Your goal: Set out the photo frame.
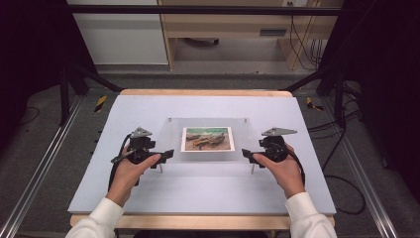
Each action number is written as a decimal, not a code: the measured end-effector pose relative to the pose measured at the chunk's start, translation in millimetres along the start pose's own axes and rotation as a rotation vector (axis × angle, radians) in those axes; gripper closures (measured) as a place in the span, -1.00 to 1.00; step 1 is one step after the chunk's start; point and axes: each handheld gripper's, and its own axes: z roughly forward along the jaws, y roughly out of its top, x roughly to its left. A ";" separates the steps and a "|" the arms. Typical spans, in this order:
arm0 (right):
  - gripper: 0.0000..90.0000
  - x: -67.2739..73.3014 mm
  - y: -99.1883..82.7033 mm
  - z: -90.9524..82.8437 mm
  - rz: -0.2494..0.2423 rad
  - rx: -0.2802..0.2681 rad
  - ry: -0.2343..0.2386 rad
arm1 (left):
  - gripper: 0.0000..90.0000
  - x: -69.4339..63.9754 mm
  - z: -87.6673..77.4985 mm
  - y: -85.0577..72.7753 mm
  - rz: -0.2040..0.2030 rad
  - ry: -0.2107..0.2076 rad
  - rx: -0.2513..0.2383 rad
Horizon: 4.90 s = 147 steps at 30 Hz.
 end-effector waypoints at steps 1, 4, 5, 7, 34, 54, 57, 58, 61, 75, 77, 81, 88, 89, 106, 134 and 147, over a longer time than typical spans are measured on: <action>-0.57 -0.3 0.0 0.7 0.004 0.001 0.003 | -0.72 0.4 2.2 -2.2 -0.008 0.000 0.005; -0.59 -0.9 -1.5 5.3 0.015 0.016 0.010 | -0.68 2.4 5.7 -7.3 -0.038 -0.001 0.000; -0.58 -1.0 -2.2 6.5 0.019 0.022 0.013 | -0.66 3.9 6.6 -8.8 -0.051 -0.007 -0.005; -0.56 -1.8 -4.2 9.1 0.020 0.027 0.019 | -0.64 6.9 8.0 -11.6 -0.100 -0.028 -0.012; -0.66 -10.6 -14.5 18.1 0.198 0.051 0.106 | -0.61 15.5 16.4 -19.1 -0.248 -0.160 -0.007; -0.67 -16.9 -17.5 20.9 0.268 0.077 0.184 | -0.61 16.6 17.5 -16.9 -0.240 -0.161 0.005; -0.67 -16.9 -17.6 22.2 0.273 0.068 0.177 | -0.61 16.6 17.5 -17.0 -0.240 -0.161 0.004; -0.67 -17.1 -17.7 22.5 0.272 0.066 0.178 | -0.61 16.6 17.5 -17.0 -0.239 -0.161 0.004; -0.65 -16.8 -17.6 22.1 0.269 0.064 0.168 | -0.61 16.5 17.5 -16.3 -0.235 -0.159 0.009; -0.51 -15.7 -14.3 20.5 0.243 0.023 0.124 | -0.60 15.2 21.1 -4.0 -0.168 -0.097 -0.004; -0.49 -15.6 -11.5 20.5 0.225 0.019 0.107 | -0.60 14.3 22.2 -1.2 -0.151 -0.083 -0.013; -0.48 -16.9 -8.9 21.2 0.209 0.015 0.098 | -0.59 14.8 24.0 -0.9 -0.152 -0.080 -0.023; -0.48 -14.1 -12.8 19.2 0.189 -0.008 0.093 | -0.58 12.7 21.6 -3.6 -0.137 -0.070 -0.038; -0.47 -13.4 -13.2 18.4 0.188 -0.009 0.092 | -0.58 12.2 21.1 -4.1 -0.134 -0.068 -0.041; -0.36 4.4 -25.8 2.3 0.068 -0.071 0.020 | -0.33 1.8 3.2 -19.0 -0.084 -0.028 -0.115; -0.05 22.6 -47.5 -16.3 0.006 -0.144 -0.061 | -0.06 -8.5 -15.0 -39.0 -0.034 0.002 -0.177; 0.05 27.2 -53.1 -21.3 -0.011 -0.148 -0.081 | 0.01 -11.3 -19.9 -42.9 -0.017 0.010 -0.173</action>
